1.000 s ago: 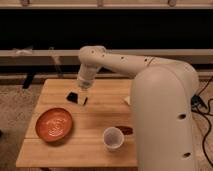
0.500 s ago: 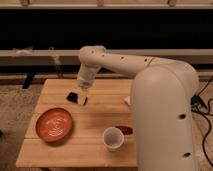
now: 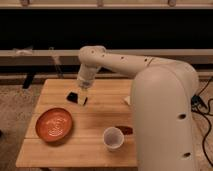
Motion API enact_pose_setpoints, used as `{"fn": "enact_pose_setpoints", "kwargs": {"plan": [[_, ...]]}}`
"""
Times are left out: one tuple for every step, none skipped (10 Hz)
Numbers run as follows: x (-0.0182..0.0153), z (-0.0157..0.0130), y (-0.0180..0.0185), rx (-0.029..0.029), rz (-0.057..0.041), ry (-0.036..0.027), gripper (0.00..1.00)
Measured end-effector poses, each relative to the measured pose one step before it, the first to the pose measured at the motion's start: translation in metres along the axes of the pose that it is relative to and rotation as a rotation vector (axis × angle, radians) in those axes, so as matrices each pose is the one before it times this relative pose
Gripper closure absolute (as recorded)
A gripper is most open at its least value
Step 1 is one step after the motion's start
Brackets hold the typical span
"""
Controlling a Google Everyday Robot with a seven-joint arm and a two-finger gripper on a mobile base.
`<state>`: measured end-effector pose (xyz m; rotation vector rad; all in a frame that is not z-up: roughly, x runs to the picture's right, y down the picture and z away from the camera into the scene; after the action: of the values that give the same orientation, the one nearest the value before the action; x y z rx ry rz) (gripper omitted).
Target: Push the eraser across the table
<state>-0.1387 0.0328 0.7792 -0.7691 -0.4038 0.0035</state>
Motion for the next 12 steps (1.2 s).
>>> {"fn": "enact_pose_setpoints", "kwargs": {"plan": [[0.0,0.00001,0.00001,-0.00004,0.00007,-0.00002,0.2],[0.00003,0.00002,0.0,-0.00002,-0.00003,0.00006,0.2],[-0.00004,0.0,-0.00001,0.00002,0.0,-0.00004,0.2],[0.0,-0.00002,0.0,0.00002,0.00002,-0.00002,0.2],[0.00002,0.00002,0.00001,-0.00006,-0.00006,0.00004,0.2],[-0.00002,-0.00003,0.0,0.00003,0.00003,-0.00007,0.2],[0.00003,0.00002,0.0,-0.00002,0.00004,0.00006,0.2],[-0.00001,0.0,0.0,-0.00001,0.00001,0.0,0.2],[-0.00025,-0.00003,-0.00032,0.00088,-0.00127,0.00075,0.2],[0.00053,0.00173,-0.00136,0.00733,-0.00761,0.00459,0.2],[-0.00104,0.00459,-0.00502,0.01541,-0.01186,0.00556,0.2],[-0.00462,0.00533,-0.00549,0.01086,-0.01192,0.00268,0.21]]}}
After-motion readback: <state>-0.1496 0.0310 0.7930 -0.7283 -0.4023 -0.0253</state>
